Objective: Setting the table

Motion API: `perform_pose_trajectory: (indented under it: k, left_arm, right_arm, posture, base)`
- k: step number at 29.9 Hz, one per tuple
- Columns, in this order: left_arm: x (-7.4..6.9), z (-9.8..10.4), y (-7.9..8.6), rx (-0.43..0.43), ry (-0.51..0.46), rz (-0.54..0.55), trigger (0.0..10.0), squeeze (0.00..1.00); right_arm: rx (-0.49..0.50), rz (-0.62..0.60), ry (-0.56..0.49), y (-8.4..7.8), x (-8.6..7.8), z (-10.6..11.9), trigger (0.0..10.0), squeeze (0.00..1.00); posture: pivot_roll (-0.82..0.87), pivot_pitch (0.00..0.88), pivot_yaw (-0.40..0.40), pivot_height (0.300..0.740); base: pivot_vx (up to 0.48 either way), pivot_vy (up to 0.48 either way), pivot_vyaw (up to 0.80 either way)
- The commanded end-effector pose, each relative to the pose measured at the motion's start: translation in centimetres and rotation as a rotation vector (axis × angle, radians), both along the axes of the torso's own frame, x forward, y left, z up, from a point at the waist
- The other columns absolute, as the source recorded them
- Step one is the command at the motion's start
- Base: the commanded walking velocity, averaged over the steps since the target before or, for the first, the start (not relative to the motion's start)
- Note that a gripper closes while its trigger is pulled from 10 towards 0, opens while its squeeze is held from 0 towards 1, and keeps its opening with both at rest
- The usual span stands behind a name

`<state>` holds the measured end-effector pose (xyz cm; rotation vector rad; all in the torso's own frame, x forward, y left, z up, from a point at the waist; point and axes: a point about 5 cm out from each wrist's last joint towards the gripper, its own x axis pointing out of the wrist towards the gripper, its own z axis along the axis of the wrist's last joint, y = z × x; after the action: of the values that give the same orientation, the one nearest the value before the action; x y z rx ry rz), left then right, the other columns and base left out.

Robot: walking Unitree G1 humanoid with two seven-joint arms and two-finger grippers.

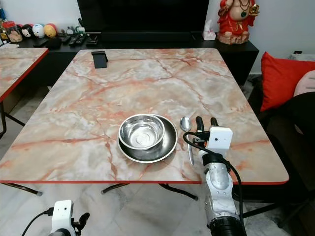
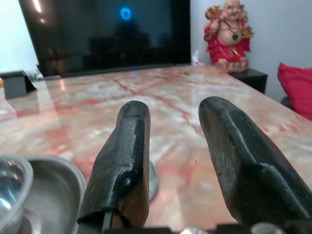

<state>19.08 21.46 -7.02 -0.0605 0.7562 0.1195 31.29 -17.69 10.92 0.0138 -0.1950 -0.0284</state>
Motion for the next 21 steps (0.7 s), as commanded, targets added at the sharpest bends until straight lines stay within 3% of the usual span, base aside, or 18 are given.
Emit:
perform_pose_trajectory:
  k: [1, 21]
  left_arm:
    - [-0.89, -0.54, -0.01, -0.016, 0.041, 0.013, 10.0, 0.00]
    - [-0.50, -0.35, -0.12, -0.011, 0.028, 0.003, 10.0, 0.00]
  right_arm:
    - [0.007, 0.008, -0.023, 0.14, 0.18, 0.55, 10.0, 0.00]
    - [0.010, 0.010, -0.024, 0.11, 0.22, 0.57, 10.0, 0.00]
  posture:
    - [-0.08, 0.000, 0.011, 0.740]
    - [-0.08, 0.000, 0.013, 0.740]
  base:
    - [0.000, 0.000, 0.00]
    - [0.000, 0.000, 0.00]
